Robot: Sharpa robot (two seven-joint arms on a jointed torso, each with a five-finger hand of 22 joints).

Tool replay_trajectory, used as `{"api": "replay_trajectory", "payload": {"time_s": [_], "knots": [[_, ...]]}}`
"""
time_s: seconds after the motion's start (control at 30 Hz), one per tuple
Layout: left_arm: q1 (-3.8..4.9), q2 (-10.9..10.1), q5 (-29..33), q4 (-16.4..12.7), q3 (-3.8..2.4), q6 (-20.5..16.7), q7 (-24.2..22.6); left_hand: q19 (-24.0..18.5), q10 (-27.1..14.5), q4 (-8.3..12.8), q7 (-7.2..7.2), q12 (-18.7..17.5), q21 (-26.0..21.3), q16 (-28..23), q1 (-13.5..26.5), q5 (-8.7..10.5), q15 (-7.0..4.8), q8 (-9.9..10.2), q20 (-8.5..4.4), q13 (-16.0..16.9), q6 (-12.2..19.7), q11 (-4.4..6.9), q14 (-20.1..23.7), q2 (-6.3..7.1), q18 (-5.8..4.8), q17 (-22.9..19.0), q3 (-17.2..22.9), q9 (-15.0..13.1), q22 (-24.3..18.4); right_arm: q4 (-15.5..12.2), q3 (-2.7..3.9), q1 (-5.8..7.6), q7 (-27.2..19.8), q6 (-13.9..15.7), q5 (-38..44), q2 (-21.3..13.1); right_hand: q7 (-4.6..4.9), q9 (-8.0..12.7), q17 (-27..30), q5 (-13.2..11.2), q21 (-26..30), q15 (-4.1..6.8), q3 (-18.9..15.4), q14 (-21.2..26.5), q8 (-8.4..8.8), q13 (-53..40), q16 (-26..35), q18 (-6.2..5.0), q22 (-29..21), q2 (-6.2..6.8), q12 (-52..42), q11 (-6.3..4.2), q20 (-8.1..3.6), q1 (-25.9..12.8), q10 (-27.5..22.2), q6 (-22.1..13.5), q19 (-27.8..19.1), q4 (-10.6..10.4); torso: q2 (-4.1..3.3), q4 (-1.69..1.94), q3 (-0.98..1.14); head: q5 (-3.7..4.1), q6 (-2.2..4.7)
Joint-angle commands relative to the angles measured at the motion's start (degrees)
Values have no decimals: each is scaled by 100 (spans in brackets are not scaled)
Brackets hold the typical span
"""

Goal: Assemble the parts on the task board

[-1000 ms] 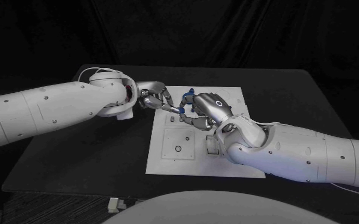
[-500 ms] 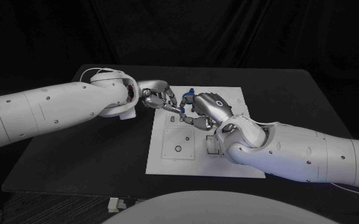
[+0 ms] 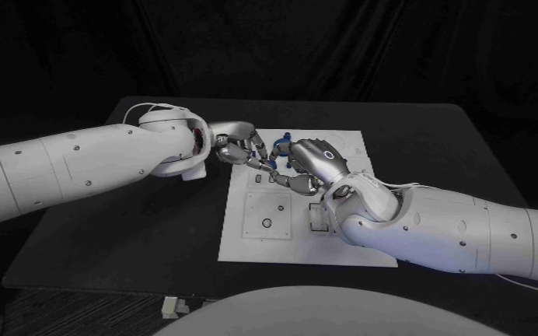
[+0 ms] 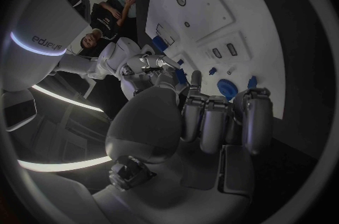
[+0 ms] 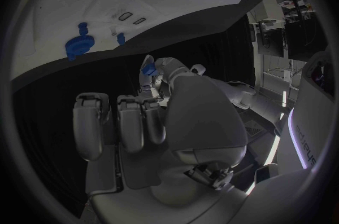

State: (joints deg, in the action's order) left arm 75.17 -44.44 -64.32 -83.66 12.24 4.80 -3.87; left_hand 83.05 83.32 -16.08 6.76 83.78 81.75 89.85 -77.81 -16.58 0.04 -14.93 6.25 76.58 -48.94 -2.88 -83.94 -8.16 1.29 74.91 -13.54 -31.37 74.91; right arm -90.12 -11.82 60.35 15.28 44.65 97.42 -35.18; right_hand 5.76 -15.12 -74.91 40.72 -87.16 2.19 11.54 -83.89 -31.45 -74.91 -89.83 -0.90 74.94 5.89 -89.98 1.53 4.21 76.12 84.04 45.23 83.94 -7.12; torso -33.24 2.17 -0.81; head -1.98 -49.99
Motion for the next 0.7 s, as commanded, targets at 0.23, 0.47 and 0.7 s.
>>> {"api": "replay_trajectory", "payload": {"time_s": [0.23, 0.47, 0.7], "knots": [[-31, 38, 16, 7, -5, -158, -158, 40, 44, 4, -67, 67, 50, 15, -319, 37, -67, -87, -36, 637, -160, 98, -606, -182, 81, 1509, 160, 80, 1235, -23, 3, 2, 4, 83, 49, -6, 5, -4, -1503, -55, -21, 32, 36, -609, -11, -1509, -14, 13, 1404, 12, -2, -26, -45, -54, 596, 30, 465, 13, -2, -1, 0, 7, -1], [-42, 70, 16, 21, -5, -210, -220, 41, 86, 53, -126, 104, 55, 15, -687, -148, -118, -204, -89, 675, -238, 155, -606, -218, 80, 1509, 441, 137, 1235, -13, 3, 2, 26, 20, 49, 2, 4, -4, -1501, -78, -21, 33, 44, -609, -7, -1509, -13, 13, 1404, 9, -2, -27, -46, -49, 596, 31, 465, 19, 2, 1, -1, 23, -1], [-49, 91, 16, 35, -5, -193, -245, 27, 83, 70, -144, 102, 41, 15, -843, -170, -135, -272, -107, 671, -242, 175, -606, -242, 84, 1509, 606, 142, 1230, 2, 3, 2, 57, -49, 59, 1, 4, -2, -1493, -93, -15, 33, 50, -607, -2, -1509, -10, 11, 1402, 8, -2, -28, -46, -44, 596, 29, 461, 26, 2, -1, 0, 24, -1]]}}
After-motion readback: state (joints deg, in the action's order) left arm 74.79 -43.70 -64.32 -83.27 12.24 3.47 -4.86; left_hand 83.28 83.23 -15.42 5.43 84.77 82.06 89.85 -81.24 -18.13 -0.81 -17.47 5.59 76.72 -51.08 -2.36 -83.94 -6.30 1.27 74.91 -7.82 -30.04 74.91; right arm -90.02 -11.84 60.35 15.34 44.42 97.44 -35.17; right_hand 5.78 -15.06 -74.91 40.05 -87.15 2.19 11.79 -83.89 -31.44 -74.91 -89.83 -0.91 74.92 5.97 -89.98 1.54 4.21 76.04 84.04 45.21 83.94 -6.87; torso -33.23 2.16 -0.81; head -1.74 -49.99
